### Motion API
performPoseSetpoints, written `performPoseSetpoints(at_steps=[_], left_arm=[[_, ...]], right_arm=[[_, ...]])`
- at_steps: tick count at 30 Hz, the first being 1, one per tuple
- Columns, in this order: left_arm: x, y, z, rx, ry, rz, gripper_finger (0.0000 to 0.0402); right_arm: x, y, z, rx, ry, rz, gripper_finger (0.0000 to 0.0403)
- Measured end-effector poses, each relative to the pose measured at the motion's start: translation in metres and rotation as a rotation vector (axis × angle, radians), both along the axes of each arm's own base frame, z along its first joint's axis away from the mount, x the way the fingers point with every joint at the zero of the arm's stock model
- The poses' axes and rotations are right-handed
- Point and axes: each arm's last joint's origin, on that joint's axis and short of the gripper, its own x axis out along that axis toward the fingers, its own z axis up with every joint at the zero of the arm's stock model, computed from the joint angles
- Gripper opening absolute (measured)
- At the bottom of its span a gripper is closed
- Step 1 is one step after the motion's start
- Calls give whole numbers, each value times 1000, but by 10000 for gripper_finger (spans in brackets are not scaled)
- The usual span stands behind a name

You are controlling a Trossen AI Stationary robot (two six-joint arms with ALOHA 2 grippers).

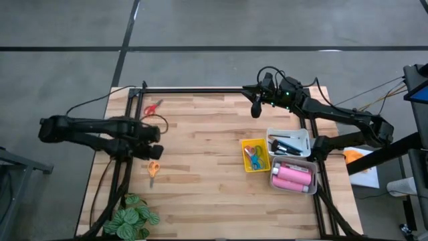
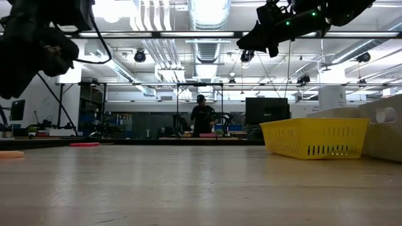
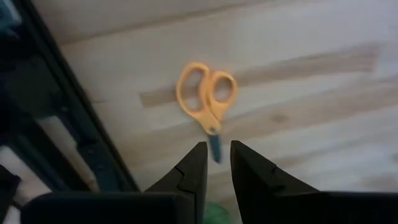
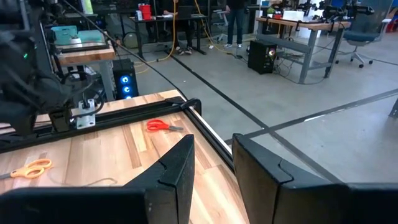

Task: Pick & Place Paint Supplies
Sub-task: Put the yellow scissors into the yellow bin

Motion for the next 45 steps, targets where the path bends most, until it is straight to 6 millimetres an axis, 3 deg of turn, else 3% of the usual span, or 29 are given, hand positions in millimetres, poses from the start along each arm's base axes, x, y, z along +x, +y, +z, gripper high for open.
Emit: performPoseSetpoints(at_steps=[13,24,45], left_arm=[[34,-22,-35,107,151,-41,72],[58,-27,-60,79,116,-55,72],[71,-39,-91,56,248,-76,72]], right_arm=[[0,0,0,0,0,0,107],[0,0,0,0,0,0,107],[0,0,0,0,0,0,107]])
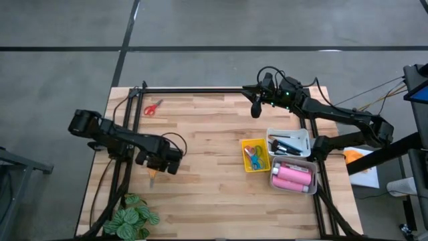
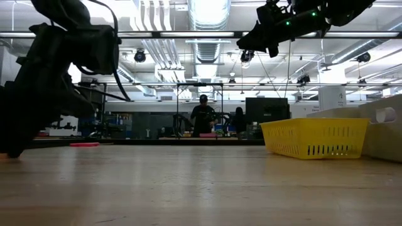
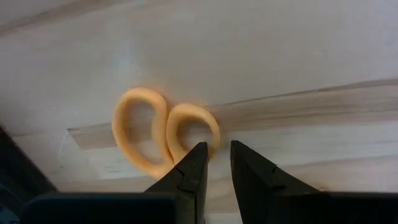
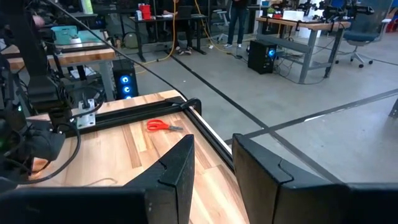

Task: Pick & Place Paint Supplies
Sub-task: Put the yellow scissors into the yellow bin

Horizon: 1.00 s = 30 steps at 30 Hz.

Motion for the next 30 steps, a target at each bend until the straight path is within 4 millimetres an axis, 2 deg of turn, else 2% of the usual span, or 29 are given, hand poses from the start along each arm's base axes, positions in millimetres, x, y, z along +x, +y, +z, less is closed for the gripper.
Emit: performPoseSetpoints(at_steps=[12,15,19,30], left_arm=[[2,1,-2,27,-23,-41,71],[3,1,-2,30,-30,-41,56],[3,1,-2,34,-32,-38,11],[3,1,0,32,-43,-29,6]], right_arm=[[0,0,0,0,0,0,107],[0,0,0,0,0,0,107],[0,0,0,0,0,0,107],[0,0,0,0,0,0,107]])
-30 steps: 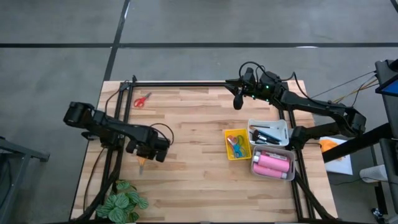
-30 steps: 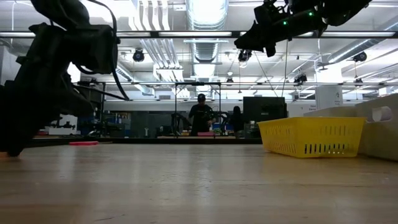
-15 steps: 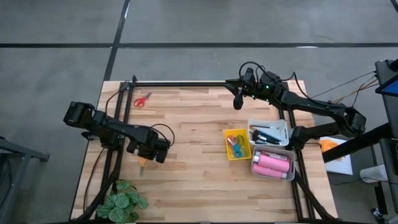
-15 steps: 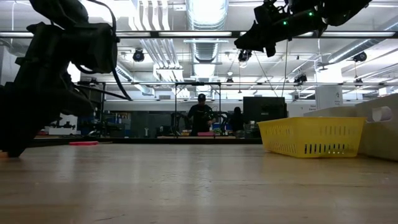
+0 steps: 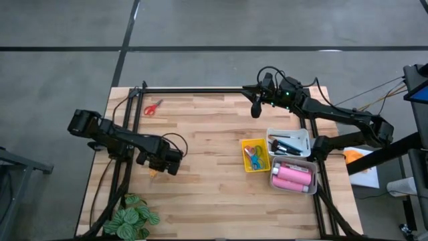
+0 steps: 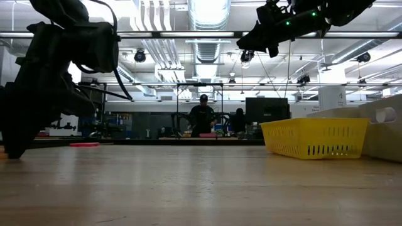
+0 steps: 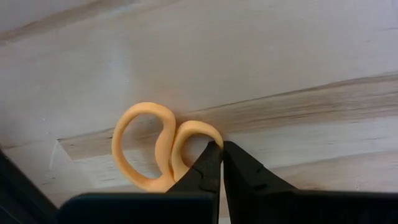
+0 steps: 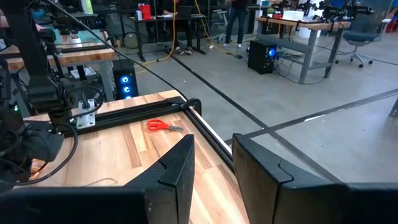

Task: Pick & Place Paint Supplies
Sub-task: Put the yellow scissors into the yellow bin

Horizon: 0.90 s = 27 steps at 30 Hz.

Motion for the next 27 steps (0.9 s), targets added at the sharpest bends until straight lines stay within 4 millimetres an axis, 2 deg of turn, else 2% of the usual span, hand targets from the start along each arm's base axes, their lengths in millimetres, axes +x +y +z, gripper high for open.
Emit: performPoseSetpoints(at_steps=[8,18,27], left_arm=[[12,5,24,7,-218,32,5],[17,36,61,171,-557,181,5],[46,53,85,277,-962,296,5]], right_arm=[[0,0,0,0,0,0,107],[0,0,0,0,0,0,107],[0,0,0,0,0,0,107]])
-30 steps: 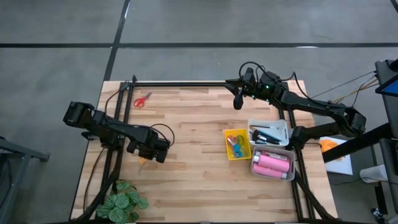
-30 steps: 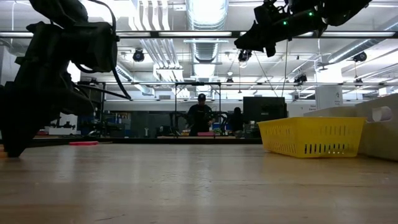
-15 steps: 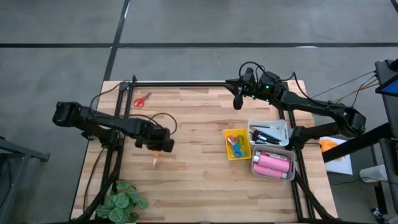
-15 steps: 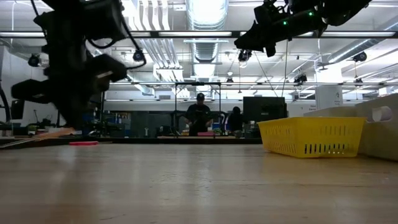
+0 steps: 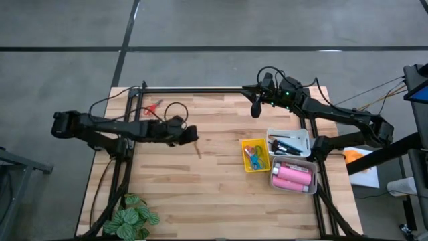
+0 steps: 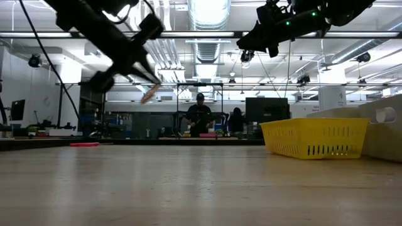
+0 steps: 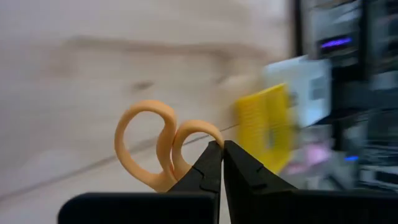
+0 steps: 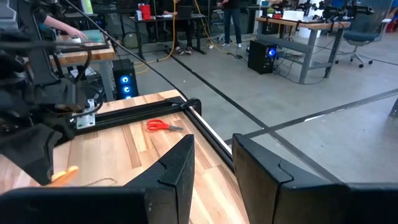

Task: Pick & Place Paint Supplies
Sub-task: Put the yellow scissors into the yellow bin

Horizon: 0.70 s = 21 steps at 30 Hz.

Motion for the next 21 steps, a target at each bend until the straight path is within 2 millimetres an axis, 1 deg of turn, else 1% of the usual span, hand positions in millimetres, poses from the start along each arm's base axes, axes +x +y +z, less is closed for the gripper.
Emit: performPoseSetpoints(at_steps=[4,6,11,13,17,19,21], left_arm=[[21,3,5,89,-195,-12,5],[33,3,4,134,-270,-33,5],[60,4,-6,165,-459,-38,5],[70,3,-14,160,-516,-42,5],[93,2,-30,88,-569,-70,5],[108,1,-33,64,-572,-101,5],[124,-1,-34,78,-565,-144,5]], right_arm=[[0,0,0,0,0,0,107],[0,0,0,0,0,0,107],[0,0,0,0,0,0,107],[0,0,0,0,0,0,107],[0,0,0,0,0,0,107],[0,0,0,0,0,0,107],[0,0,0,0,0,0,107]])
